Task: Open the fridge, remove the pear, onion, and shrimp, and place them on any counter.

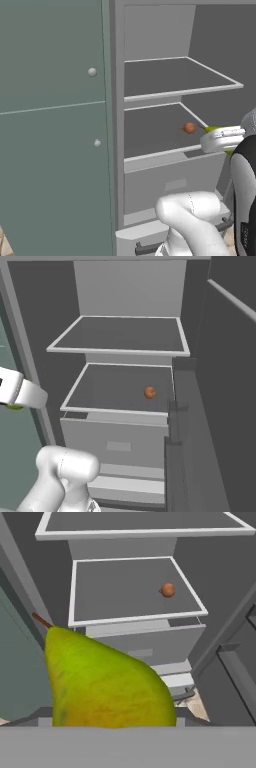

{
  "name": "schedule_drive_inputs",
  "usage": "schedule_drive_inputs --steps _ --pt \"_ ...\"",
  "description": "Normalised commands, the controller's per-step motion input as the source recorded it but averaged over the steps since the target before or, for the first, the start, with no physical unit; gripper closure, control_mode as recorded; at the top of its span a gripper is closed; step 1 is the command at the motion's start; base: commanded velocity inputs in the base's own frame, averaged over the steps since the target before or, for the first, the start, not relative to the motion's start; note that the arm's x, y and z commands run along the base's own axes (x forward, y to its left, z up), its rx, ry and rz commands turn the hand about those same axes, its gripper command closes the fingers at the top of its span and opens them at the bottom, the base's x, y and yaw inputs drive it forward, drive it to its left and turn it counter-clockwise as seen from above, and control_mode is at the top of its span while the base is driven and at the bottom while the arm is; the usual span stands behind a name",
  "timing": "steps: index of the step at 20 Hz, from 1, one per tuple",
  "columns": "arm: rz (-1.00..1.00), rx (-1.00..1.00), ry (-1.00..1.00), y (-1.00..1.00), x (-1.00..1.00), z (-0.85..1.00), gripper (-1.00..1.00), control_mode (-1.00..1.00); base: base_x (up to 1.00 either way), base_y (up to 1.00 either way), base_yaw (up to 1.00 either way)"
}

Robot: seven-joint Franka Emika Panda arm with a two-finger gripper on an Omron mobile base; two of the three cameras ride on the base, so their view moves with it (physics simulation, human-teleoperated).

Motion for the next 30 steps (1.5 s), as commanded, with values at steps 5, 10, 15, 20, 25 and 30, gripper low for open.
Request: schedule_drive_inputs --steps 5,10,15,20,25,30 --pt "0.0 0.0 0.0 0.0 0.0 0.0 1.0 -1.0 0.0 0.0 0.0" --pt "0.0 0.0 0.0 0.0 -0.02 0.0 1.0 -1.0 0.0 0.0 0.0" --pt "0.0 0.0 0.0 0.0 0.0 0.0 1.0 1.0 -0.6 0.0 0.0" --pt "0.0 0.0 0.0 0.0 0.0 0.0 1.0 1.0 -1.0 -0.04 0.0" --pt "0.0 0.0 0.0 0.0 0.0 0.0 1.0 1.0 -1.0 -0.07 -0.04" --pt "0.0 0.0 0.0 0.0 0.0 0.0 1.0 1.0 -1.0 -0.01 -0.52"
